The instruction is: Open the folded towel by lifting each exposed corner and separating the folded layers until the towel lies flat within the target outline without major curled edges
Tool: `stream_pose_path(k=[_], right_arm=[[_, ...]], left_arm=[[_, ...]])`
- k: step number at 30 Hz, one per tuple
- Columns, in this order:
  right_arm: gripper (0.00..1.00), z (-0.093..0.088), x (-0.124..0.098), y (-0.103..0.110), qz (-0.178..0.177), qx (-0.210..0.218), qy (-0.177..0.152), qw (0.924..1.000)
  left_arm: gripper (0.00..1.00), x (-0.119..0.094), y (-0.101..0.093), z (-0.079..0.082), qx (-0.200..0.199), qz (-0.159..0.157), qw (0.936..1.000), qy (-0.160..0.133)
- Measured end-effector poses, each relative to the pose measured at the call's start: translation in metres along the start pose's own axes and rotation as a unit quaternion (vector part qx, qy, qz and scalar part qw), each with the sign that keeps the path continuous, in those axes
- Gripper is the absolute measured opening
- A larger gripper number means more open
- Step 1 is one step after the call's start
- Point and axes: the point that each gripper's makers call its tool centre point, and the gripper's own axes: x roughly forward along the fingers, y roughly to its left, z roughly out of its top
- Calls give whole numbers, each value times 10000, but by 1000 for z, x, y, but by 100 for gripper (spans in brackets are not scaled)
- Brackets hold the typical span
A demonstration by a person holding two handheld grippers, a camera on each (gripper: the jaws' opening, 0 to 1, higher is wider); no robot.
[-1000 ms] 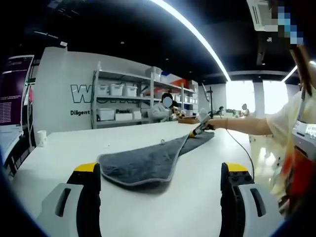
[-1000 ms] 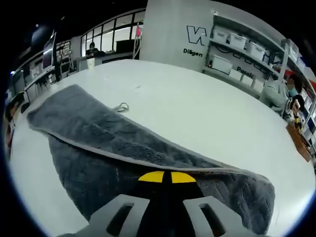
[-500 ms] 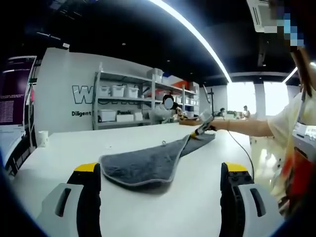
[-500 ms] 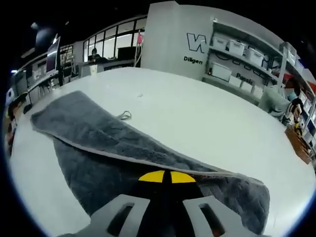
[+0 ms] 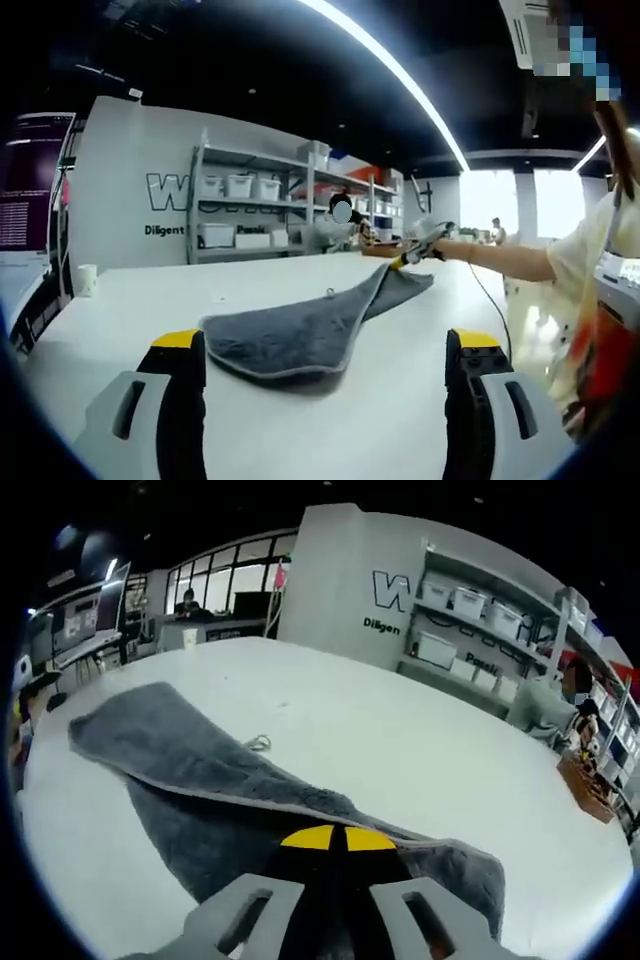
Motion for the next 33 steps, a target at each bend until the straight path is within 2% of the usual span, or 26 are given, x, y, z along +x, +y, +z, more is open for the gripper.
stream_pose_path(k=[3,6,10,15,23,28,33], right_arm=[[0,-2,-13,8,-15,8,-116,9999],[0,0,-16,6,-48,-2,-168,9998],[0,-2,-36,14,-160,-46,-269,9995],[0,-1,-45,13,-463,-549,-251,9971],[0,-6,-71,39,-758,-1056,-442,9905],[0,-16,-88,57,-818,-986,-612,9899],[0,-38,-99,73,-770,-873,-584,9915]], left_arm=[[97,-1,-1,2,-20,-9,10000,-40],[96,-1,-3,5,-74,-31,9999,-100],[96,-1,-4,3,-17,-30,10000,-52],[96,0,-5,3,-24,-52,10000,-47],[96,2,-10,3,-23,-136,9999,-36],[95,2,-14,7,-1,-171,9998,-84],[95,3,-20,11,76,-239,9996,-92]])
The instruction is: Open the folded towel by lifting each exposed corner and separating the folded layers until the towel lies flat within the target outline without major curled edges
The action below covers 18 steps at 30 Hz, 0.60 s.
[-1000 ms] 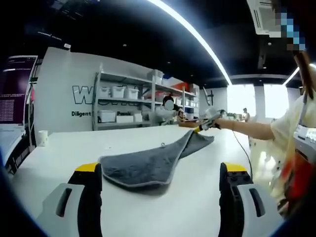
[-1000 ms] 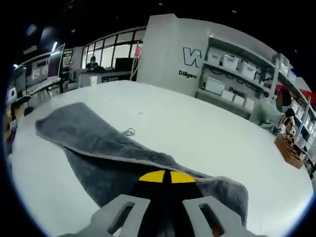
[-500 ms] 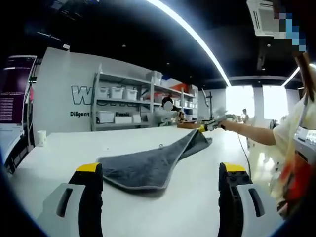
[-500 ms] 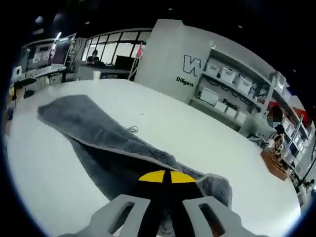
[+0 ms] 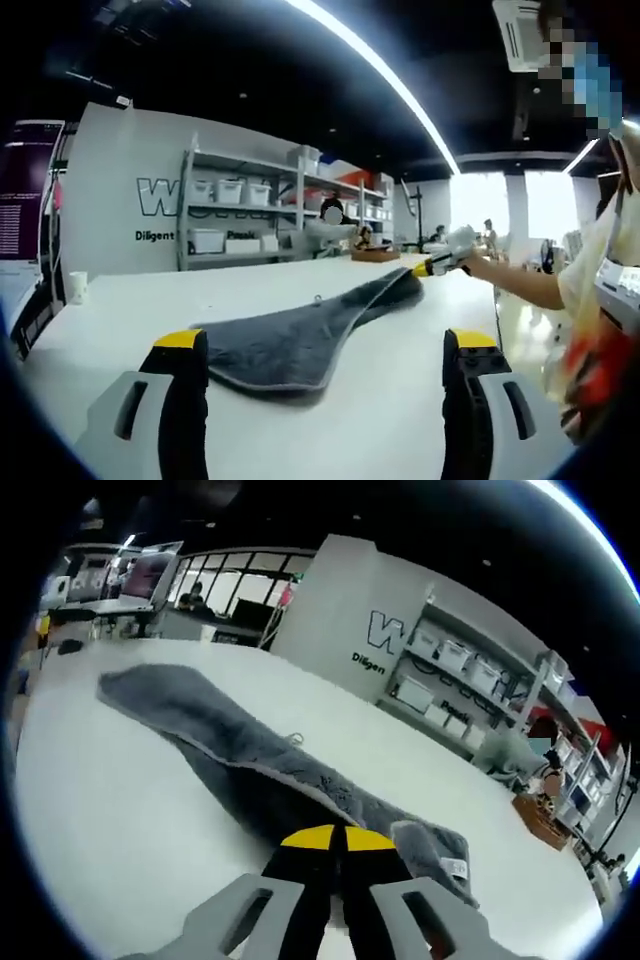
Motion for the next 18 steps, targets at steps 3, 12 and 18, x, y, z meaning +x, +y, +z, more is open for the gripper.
stream_pose_path(k=[3,12,18], right_arm=[[0,-10,-8,11,66,93,44,9999],[0,-40,-25,37,277,87,423,9987],[0,-58,-31,51,520,141,791,9954]], left_arm=[[95,2,-1,0,14,-20,10000,18],[95,7,-6,-5,-29,-96,9999,86],[96,6,-7,-5,-96,-133,9999,23]])
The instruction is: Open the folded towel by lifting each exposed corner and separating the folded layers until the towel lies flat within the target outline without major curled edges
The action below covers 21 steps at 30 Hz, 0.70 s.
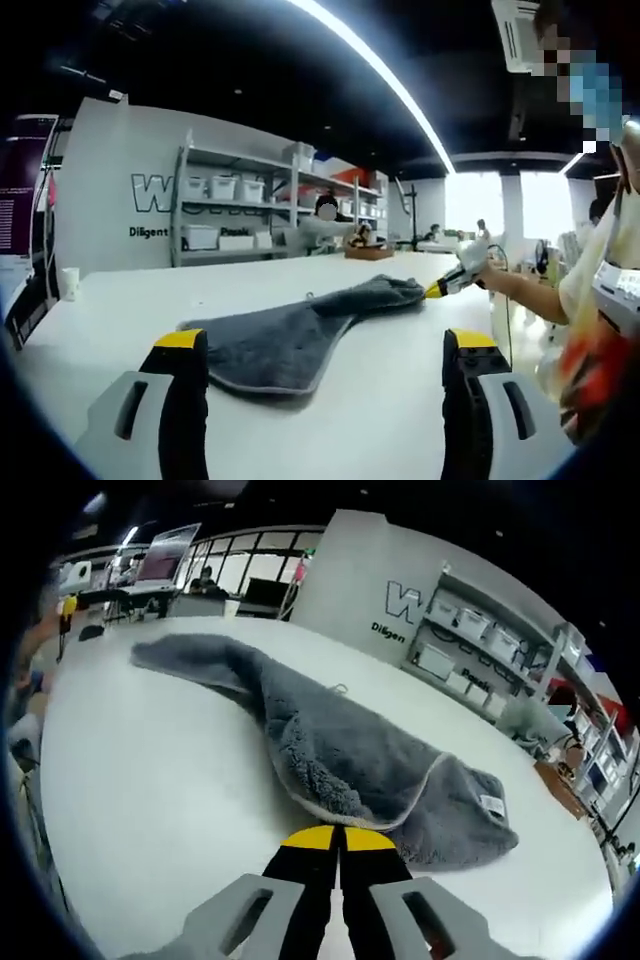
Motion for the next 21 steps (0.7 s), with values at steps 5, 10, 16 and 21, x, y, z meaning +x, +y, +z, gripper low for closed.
stream_pose_path(k=[5,10,16,21], right_arm=[[0,-13,5,5,33,-100,132,9999],[2,-8,-2,-1,-229,-264,21,9994],[28,-1,-18,-15,-629,-264,-49,9977],[54,7,-36,-26,-924,-96,-176,9955]], left_arm=[[96,0,-2,-1,-17,-18,10000,-12],[96,1,-4,-6,-10,-48,10000,57],[95,1,-1,-8,-50,-14,10000,73],[95,2,2,-12,-72,11,9999,110]])
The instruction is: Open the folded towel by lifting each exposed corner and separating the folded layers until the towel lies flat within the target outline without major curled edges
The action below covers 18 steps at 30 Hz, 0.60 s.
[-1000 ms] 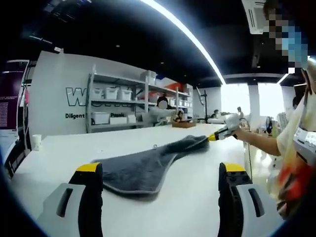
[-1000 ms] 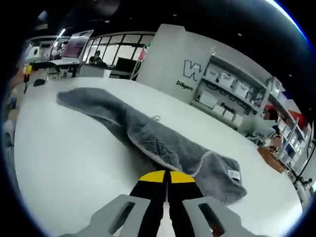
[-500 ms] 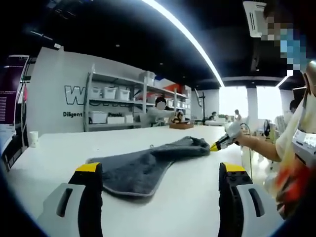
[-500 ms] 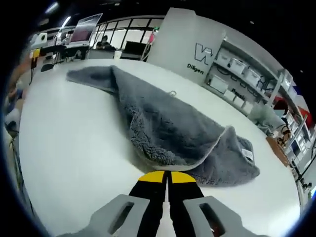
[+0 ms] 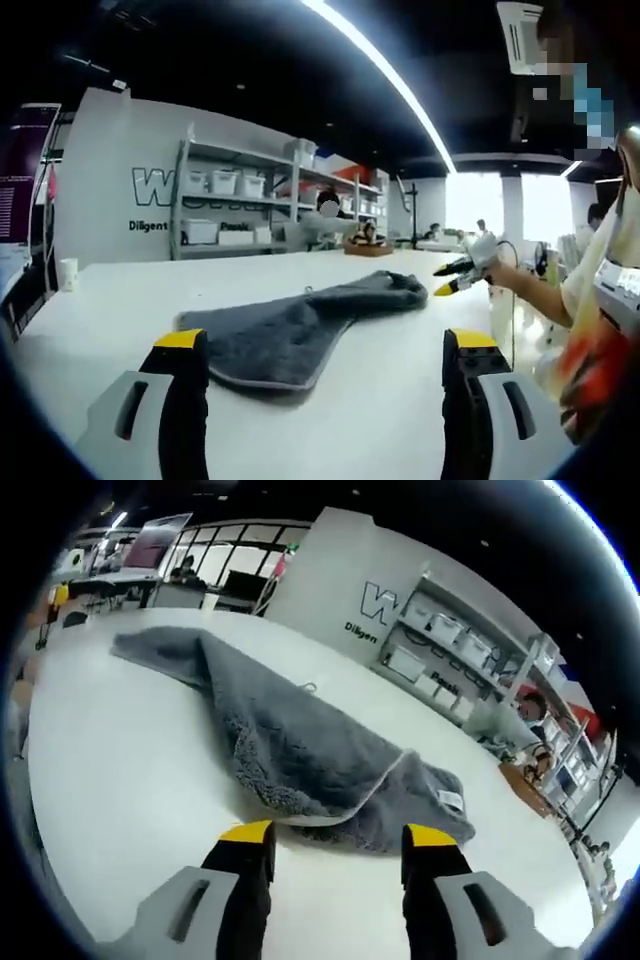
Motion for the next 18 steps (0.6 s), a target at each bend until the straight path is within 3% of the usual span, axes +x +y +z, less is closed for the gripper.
stream_pose_path(k=[5,7,14,18], right_arm=[[89,5,-13,-16,-407,35,-66,9991],[97,6,-18,-20,-524,64,-106,9986],[99,4,-25,-19,-492,406,-139,9979],[99,1,-28,-23,-646,287,-85,9975]], left_arm=[[95,2,1,-8,29,20,9999,153],[95,3,0,-10,41,20,9998,195],[97,5,-6,-14,70,-96,9996,250],[99,5,-6,-14,110,-74,9995,297]])
